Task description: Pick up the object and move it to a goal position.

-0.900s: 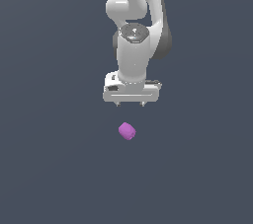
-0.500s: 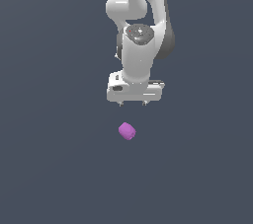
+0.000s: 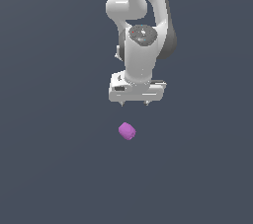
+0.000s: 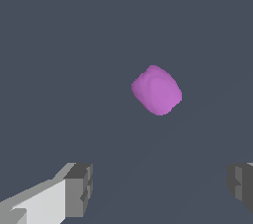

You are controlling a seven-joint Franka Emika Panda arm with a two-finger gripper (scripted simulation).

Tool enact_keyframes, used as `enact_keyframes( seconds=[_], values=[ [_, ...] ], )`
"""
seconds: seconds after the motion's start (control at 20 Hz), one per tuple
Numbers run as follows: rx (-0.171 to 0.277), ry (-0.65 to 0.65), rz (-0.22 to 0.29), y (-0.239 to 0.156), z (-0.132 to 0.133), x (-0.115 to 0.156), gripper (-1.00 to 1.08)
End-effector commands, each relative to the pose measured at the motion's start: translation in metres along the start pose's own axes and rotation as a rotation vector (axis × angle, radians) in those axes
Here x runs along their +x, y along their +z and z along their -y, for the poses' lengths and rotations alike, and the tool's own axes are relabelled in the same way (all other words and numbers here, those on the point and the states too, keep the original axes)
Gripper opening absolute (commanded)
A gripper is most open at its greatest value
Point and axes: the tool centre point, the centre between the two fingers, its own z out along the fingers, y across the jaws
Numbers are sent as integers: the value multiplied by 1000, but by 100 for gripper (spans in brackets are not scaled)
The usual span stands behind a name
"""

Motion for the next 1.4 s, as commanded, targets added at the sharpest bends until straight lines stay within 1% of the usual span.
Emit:
enact_keyframes(
  seconds=[0.0,0.45,1.35],
  values=[
    [0,-17,0,2,-1,1,100],
    [-1,-152,-1,16,-6,13,100],
    [10,-591,-12,67,-23,47,100]
  ],
)
